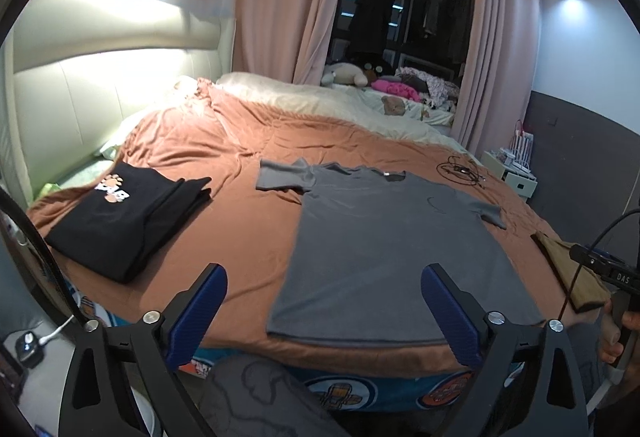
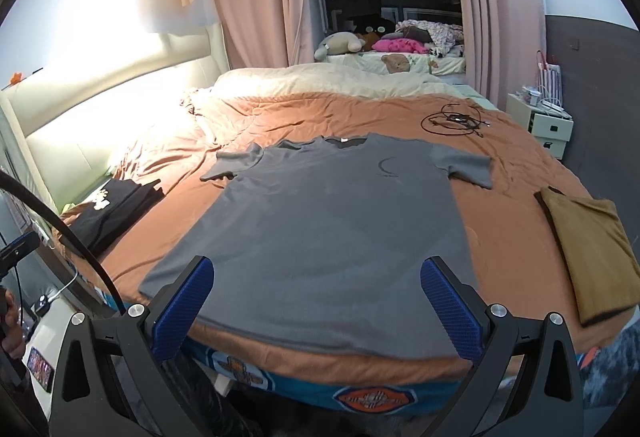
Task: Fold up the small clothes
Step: 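Move the left gripper down to the side edge of the grey t-shirt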
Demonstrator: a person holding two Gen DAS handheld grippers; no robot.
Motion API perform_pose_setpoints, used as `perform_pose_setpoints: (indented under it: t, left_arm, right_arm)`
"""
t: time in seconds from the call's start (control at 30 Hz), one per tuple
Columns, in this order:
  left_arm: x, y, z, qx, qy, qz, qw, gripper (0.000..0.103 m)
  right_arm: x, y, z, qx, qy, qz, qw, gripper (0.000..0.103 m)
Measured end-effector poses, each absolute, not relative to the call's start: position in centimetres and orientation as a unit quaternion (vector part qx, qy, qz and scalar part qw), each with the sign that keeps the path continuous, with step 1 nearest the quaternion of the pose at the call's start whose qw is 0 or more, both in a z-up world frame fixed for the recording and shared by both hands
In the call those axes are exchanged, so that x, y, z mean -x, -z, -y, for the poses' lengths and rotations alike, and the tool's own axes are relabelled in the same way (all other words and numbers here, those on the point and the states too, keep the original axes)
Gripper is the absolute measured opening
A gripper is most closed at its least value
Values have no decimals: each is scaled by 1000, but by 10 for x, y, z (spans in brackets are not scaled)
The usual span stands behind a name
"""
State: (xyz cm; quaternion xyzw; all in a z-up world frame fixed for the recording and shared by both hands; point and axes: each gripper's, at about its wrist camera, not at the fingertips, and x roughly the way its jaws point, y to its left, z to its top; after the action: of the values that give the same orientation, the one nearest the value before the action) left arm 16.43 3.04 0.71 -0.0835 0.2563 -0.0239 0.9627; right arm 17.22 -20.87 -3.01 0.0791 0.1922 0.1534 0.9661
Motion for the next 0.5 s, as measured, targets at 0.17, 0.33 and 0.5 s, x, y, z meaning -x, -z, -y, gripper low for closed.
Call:
perform_pose_setpoints:
  t: [0.17, 0.33, 0.5]
  left_arm:
    - [-208, -5, -43, 87, 20, -271, 959, 89]
    - [-253, -5, -59, 102, 15, -281, 954, 83]
    - [-298, -1, -74, 113, 10, -296, 948, 79]
  right_arm:
    - [-212, 24, 200, -64, -152, -202, 965, 103]
    - [-252, 24, 189, -63, -159, -219, 961, 103]
    - [-295, 36, 182, -79, -176, -262, 946, 103]
